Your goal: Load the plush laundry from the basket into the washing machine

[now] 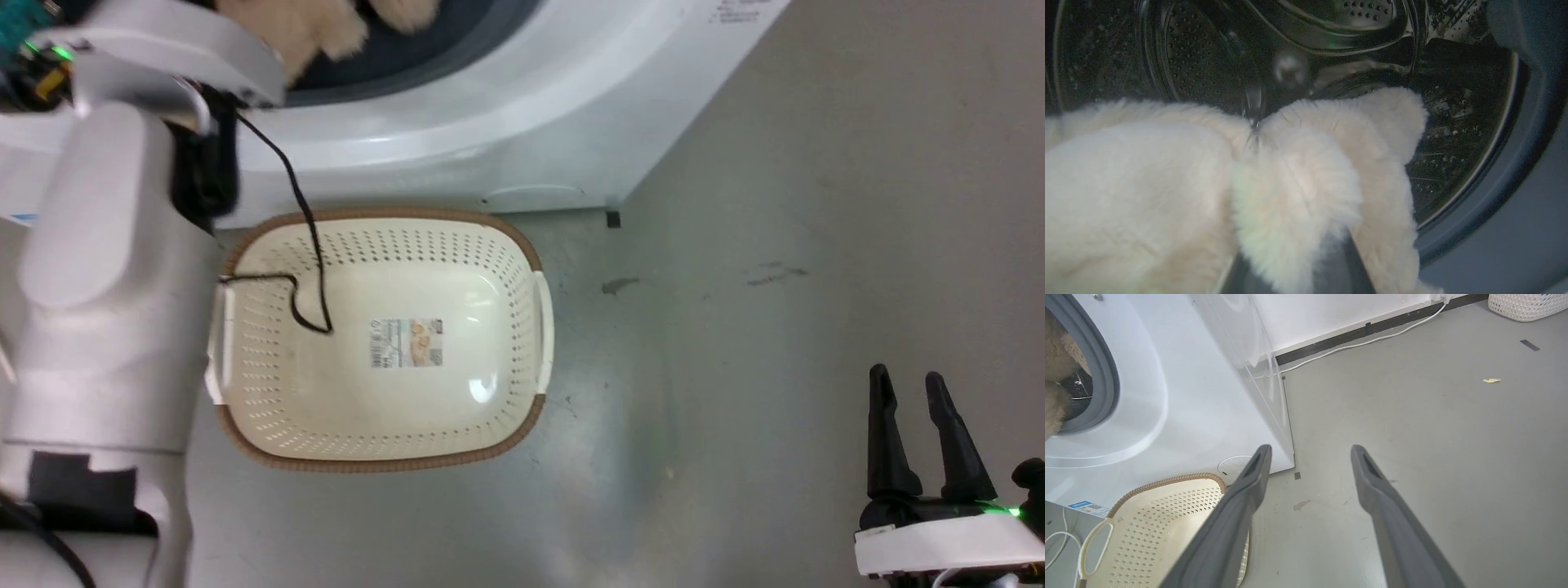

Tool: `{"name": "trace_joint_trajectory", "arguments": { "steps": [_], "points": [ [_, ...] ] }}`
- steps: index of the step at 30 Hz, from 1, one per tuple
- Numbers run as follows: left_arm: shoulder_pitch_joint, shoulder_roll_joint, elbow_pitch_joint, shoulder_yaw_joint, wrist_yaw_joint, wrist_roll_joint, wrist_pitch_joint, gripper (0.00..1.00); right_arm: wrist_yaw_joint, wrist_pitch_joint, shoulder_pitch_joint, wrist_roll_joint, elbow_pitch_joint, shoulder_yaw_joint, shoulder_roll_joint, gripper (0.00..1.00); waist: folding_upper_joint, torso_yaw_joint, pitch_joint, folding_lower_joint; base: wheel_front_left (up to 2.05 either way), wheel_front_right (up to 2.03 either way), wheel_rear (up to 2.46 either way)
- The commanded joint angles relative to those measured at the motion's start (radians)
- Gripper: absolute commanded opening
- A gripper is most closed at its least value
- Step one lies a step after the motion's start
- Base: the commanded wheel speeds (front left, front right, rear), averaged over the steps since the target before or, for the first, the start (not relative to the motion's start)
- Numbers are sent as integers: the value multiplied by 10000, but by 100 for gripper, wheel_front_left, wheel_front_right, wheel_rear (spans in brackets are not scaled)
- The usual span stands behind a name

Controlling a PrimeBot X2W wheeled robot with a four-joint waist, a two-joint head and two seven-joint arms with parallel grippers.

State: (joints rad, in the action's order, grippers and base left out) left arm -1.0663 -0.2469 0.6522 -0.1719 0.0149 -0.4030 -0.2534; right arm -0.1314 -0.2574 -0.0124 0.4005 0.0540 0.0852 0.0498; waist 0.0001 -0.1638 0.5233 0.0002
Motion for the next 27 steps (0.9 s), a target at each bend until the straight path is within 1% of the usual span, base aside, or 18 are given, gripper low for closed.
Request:
{"name": "trace_joint_trajectory", "arguments": {
  "steps": [1,2,3,6,14,16,23,27],
  "points": [
    [-402,-153,-28,119,-54,109,-83,0,7,-44,-176,98,-90,-39,4,100,-1,-318,372,-2,0,0,0],
    [-402,-153,-28,119,-54,109,-83,0,7,-44,-176,98,-90,-39,4,100,-1,-318,372,-2,0,0,0],
    [-675,-301,14,191,-69,182,-83,0,7,-44,-197,159,-136,-70,4,100,-1,-453,563,-2,0,0,0],
    [-1052,-449,40,286,-37,276,-83,0,7,-44,-208,246,-214,-124,4,100,-1,-630,853,-2,0,0,0],
    [-1967,-671,165,211,1,560,-77,0,7,-44,-315,454,-339,-395,4,100,-1,-1060,1414,-2,0,0,0],
    [-2257,-842,239,6,-57,798,-30,0,7,-44,-337,506,-387,-492,4,100,-1,-1196,1556,-2,0,0,0],
    [-3163,-1391,307,-270,-91,1209,238,0,7,-44,-198,564,-560,-670,4,100,-1,-1622,2050,-2,0,0,0],
    [-3712,-1815,269,-354,-143,1403,433,0,7,-44,-134,704,-619,-728,4,100,-1,-1888,2330,-2,0,0,0]
  ]
}}
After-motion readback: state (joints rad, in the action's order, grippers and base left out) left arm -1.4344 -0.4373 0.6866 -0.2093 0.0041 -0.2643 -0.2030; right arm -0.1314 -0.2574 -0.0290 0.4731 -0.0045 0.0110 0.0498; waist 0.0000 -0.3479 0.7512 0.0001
